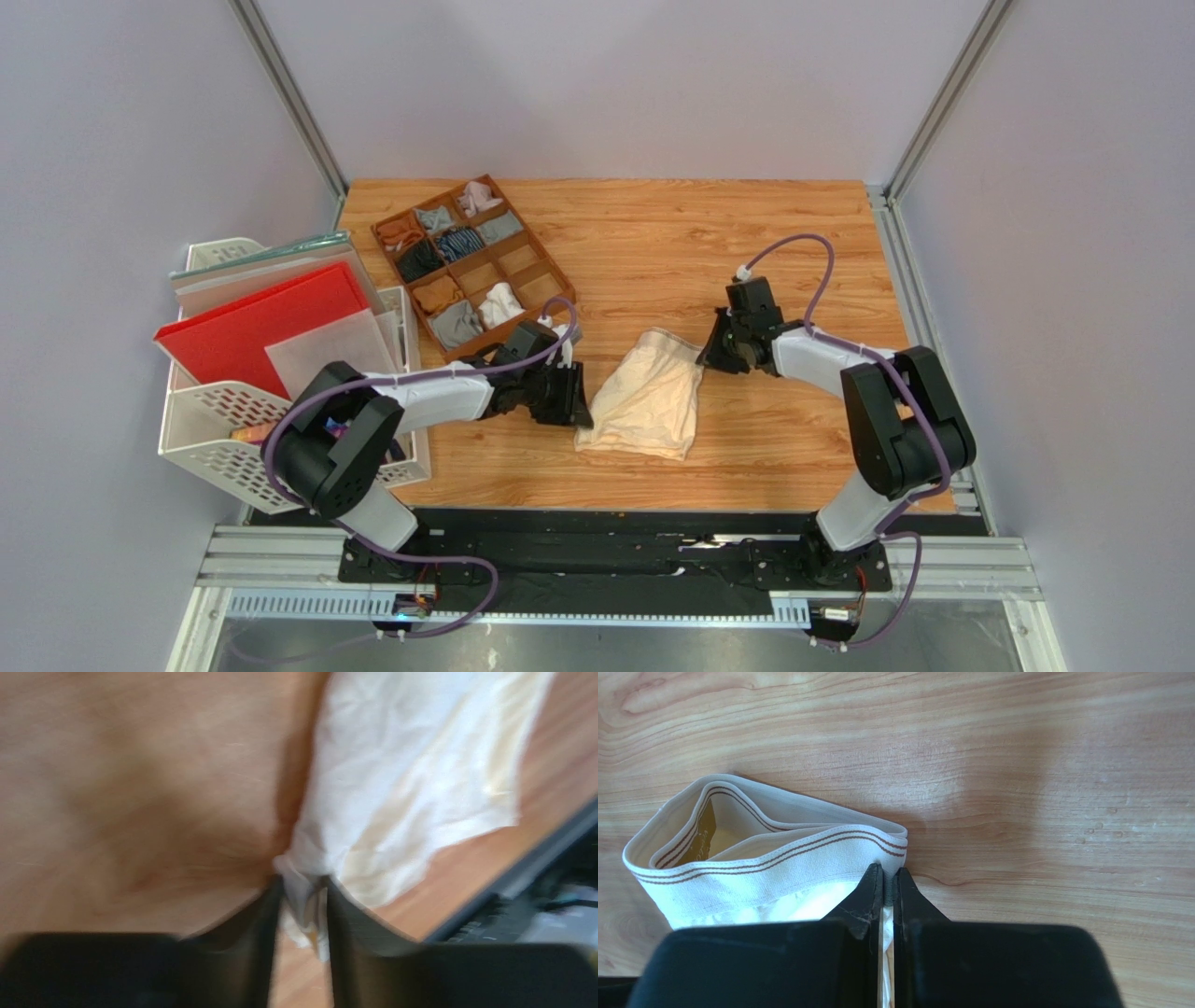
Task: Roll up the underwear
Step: Adjust the underwear at the center of the board.
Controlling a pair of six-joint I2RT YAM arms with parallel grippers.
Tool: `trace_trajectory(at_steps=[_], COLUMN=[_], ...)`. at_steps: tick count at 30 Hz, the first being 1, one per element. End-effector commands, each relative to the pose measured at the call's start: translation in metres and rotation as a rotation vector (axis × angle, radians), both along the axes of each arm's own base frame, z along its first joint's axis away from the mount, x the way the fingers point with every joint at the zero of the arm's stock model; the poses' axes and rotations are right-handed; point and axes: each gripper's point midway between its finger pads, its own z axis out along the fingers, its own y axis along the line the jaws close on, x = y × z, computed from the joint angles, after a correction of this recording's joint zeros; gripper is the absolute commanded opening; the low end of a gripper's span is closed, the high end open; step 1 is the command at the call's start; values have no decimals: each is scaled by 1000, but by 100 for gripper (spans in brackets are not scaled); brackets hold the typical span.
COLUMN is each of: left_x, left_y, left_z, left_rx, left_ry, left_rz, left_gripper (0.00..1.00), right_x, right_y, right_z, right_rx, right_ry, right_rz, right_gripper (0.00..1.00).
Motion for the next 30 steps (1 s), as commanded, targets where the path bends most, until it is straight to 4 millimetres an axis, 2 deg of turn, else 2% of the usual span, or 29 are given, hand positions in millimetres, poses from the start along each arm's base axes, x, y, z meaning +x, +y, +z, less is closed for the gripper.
trace_trajectory(at_steps=[1,3,4,8,12,14,15,16,17,18,19,20,23,30], left_x=[0,2,4,6,23,31,42,46,52,62,66,72,77,72], left_y=[2,5,6,7,-8,-15,-24,-29,-32,-41,-46,-53,-62,-54], left_z=[19,34,46,74,103,98,107,96,96,105,97,103,99,72], left_rx=[-11,-8,-17,-32,-88,-77,-96,-81,-91,-117,-113,-134,-147,-94], left_ry=[-44,-72,-100,-149,-221,-210,-235,-213,-212,-235,-219,-234,-223,-186], left_rz=[-23,-13,-8,-8,-24,-52,-61,-69,-72,-79,-87,-94,-112,-117], left_gripper=[55,67,69,75,79,79,80,79,79,79,79,79,78,77], right_x=[-34,-46,-56,-82,-97,-102,-103,-103,-103,-104,-104,-104,-105,-104], right_y=[-2,0,2,9,16,20,20,22,23,24,25,25,28,29], right_z=[-17,-18,-23,-30,-30,-27,-26,-23,-22,-21,-21,-21,-21,-21], right_rx=[-12,-7,-8,-15,-11,-8,-8,-3,3,4,4,7,8,9], right_ry=[76,95,118,156,163,157,157,150,146,147,149,149,150,149], right_rz=[51,70,87,137,168,181,182,182,184,186,184,186,191,195], right_gripper=[0,0,0,0,0,0,0,0,0,0,0,0,0,0])
